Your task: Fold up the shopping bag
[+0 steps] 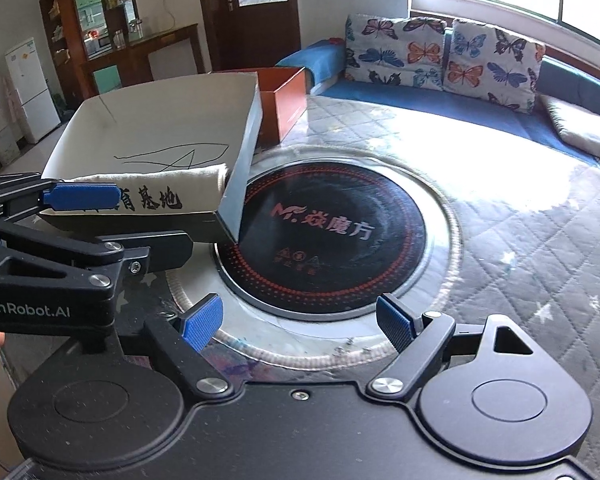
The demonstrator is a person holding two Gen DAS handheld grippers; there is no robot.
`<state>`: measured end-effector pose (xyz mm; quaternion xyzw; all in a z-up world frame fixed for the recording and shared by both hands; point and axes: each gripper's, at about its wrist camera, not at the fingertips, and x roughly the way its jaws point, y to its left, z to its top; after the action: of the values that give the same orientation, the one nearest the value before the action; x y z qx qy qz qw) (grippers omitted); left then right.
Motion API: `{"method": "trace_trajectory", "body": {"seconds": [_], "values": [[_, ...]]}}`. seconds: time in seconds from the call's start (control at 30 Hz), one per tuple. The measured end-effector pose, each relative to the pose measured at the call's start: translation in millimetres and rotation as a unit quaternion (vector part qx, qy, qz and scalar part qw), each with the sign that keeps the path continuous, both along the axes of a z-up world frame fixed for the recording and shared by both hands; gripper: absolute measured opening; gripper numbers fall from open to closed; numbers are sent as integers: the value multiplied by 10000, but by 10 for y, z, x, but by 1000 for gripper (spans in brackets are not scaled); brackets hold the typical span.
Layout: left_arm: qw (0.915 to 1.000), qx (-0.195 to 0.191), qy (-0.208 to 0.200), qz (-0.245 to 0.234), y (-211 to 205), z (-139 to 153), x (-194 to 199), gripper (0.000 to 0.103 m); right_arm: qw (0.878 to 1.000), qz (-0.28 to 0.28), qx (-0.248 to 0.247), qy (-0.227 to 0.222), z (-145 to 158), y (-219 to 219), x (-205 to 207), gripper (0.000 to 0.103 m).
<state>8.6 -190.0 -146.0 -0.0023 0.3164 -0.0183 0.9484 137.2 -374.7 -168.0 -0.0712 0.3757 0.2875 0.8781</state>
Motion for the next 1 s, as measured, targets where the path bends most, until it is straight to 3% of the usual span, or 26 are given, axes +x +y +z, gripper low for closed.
{"method": "trace_trajectory", "body": {"seconds": [0.47, 1.0], "values": [[9985, -153, 12, -522, -404, -48, 81, 86, 9977, -672, -15, -25, -24, -480, -63, 86], [9968, -335, 210, -697, -685, -262, 475, 86, 9929, -1171, -123, 154, -254, -760, 299, 87]]}}
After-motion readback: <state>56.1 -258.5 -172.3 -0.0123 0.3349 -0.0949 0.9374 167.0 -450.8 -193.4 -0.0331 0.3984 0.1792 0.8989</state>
